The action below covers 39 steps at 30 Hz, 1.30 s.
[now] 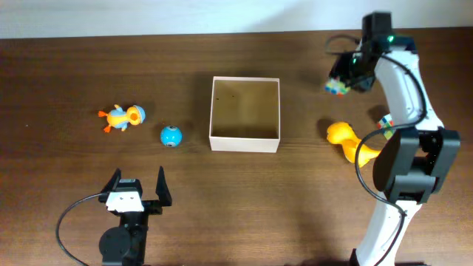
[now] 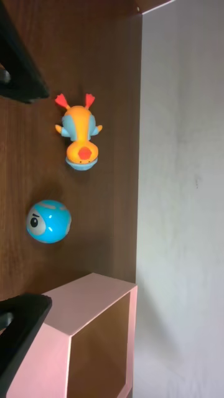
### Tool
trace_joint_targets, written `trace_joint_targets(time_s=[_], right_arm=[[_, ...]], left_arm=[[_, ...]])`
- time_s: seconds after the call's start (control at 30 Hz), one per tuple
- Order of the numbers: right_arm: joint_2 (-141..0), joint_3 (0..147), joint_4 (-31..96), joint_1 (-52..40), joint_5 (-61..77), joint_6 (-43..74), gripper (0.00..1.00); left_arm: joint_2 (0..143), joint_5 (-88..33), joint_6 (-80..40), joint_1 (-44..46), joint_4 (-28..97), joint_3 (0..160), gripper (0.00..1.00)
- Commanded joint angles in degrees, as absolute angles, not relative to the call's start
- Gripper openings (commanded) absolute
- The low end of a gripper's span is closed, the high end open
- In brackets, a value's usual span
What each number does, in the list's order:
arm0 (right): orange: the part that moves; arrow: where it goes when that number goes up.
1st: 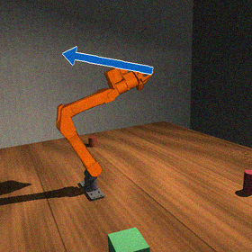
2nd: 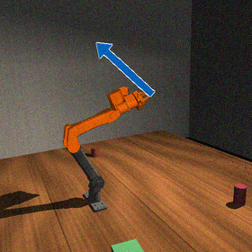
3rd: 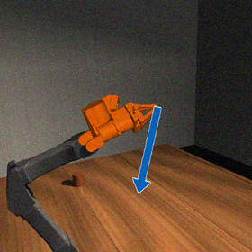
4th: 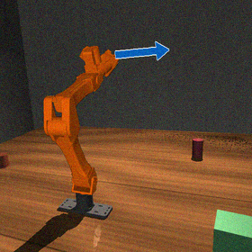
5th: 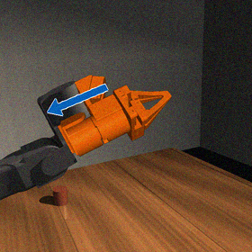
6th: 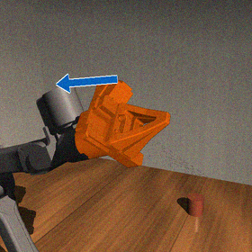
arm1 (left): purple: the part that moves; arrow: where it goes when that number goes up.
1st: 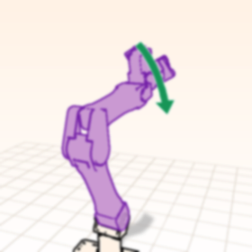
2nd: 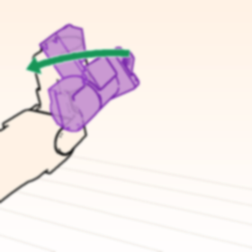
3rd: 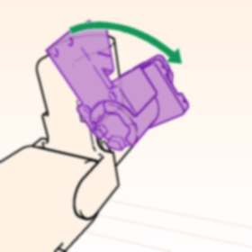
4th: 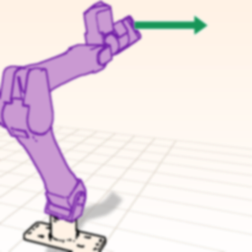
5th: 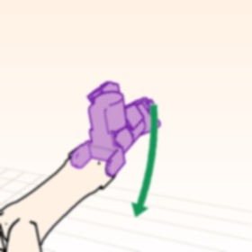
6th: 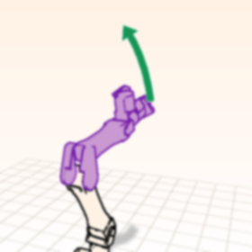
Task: Pack container
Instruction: 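Carry the cube left over the pink box and lower it inside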
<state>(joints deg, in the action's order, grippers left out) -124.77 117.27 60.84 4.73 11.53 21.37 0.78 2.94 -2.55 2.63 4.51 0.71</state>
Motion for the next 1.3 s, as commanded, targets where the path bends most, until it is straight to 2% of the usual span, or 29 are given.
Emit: trace_joint_targets(time_s=[0.0,0.17,0.27,0.37,0.47,0.73,0.83,0.97,1.27], right_arm=[[-122.8,125.7,64.2,4.8,28.6,10.3,0.57],[-122.8,133.2,69.7,3.4,49.5,1.7,0.57],[-122.8,133.5,71.0,0.8,55.7,-1.8,0.57],[-122.8,133.3,71.4,-3.1,55.8,-3.0,0.57],[-122.8,133.3,70.8,-7.8,51.1,-2.3,0.57],[-123.7,133.0,67.9,-22.7,14.5,13.4,0.57],[-124.9,132.6,66.8,-26.3,6.4,19.4,0.56],[-127.3,132.4,65.2,-29.1,1.4,25.1,0.56],[-134.6,132.4,62.1,-30.4,0.4,27.9,0.56]], left_arm=[[0.3,2.3,-1.4,3.0,4.6,0.6,0.99],[0.3,2.3,-1.4,3.0,4.7,0.6,0.99],[0.3,2.3,-1.4,3.0,4.6,0.6,0.99],[0.3,2.3,-1.4,3.0,4.6,0.6,0.99],[0.3,2.3,-1.4,3.0,4.7,0.6,0.99],[0.3,2.3,-1.4,3.0,4.6,0.6,0.99],[0.3,2.3,-1.4,3.0,4.6,0.6,0.99],[0.3,2.3,-1.4,3.0,4.7,0.6,0.99],[0.3,2.3,-1.4,3.0,4.7,0.6,0.99]])
